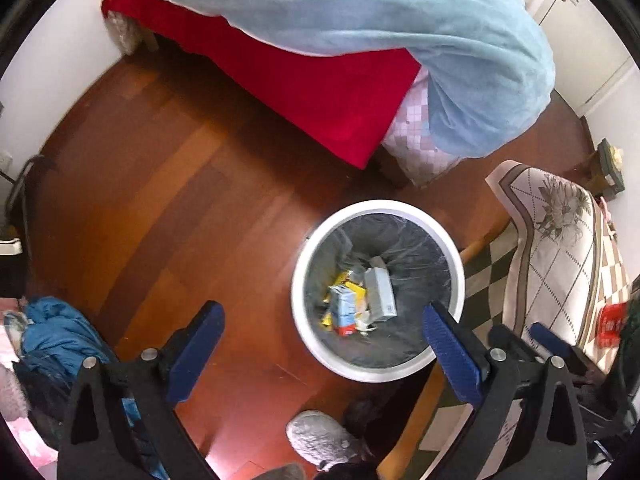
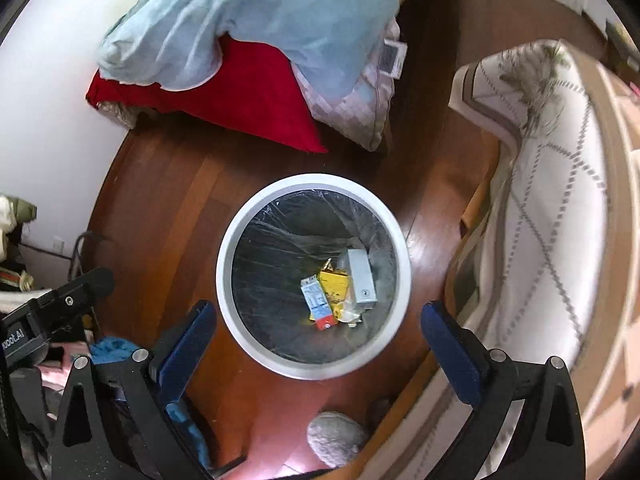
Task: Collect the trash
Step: 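Carry both cartons over the white bin and open both tools to drop them, then move both tools back toward the table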
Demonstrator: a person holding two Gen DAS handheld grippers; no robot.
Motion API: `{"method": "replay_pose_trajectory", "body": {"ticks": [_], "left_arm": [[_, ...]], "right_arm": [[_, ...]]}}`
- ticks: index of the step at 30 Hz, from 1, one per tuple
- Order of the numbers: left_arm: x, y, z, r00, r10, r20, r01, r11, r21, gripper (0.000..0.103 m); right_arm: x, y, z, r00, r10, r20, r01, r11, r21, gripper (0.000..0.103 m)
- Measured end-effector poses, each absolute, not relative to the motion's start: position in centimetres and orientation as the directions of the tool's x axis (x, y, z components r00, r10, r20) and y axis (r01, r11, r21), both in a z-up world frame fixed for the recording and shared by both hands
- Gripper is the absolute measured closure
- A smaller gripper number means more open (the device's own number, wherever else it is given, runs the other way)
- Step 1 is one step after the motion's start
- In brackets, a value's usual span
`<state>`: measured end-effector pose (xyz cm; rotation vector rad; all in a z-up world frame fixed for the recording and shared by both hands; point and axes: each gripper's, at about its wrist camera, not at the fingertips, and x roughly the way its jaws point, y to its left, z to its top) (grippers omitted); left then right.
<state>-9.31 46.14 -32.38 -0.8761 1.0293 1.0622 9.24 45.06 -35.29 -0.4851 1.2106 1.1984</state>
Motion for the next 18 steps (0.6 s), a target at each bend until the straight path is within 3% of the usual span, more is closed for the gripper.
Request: {"method": "replay_pose_trajectory", "body": {"ticks": [9, 18], "left_arm": [[-11.4, 40.7, -28.8, 0.09, 0.369, -0.925, -0.962, 0.273, 0.015, 0.002], [-12.8, 35.3, -24.4, 0.092, 0.451, -0.888, -0.958, 0.284, 0.045, 0.002]], "right_arm": [[7.2, 39.8, -31.7, -0.026, 0.447, -0.894, -0.922, 0.335, 0.194, 0.0], [5.8, 33.5, -27.1, -0.003, 0.511, -0.86, -0.93, 0.315, 0.19, 0.0]]}}
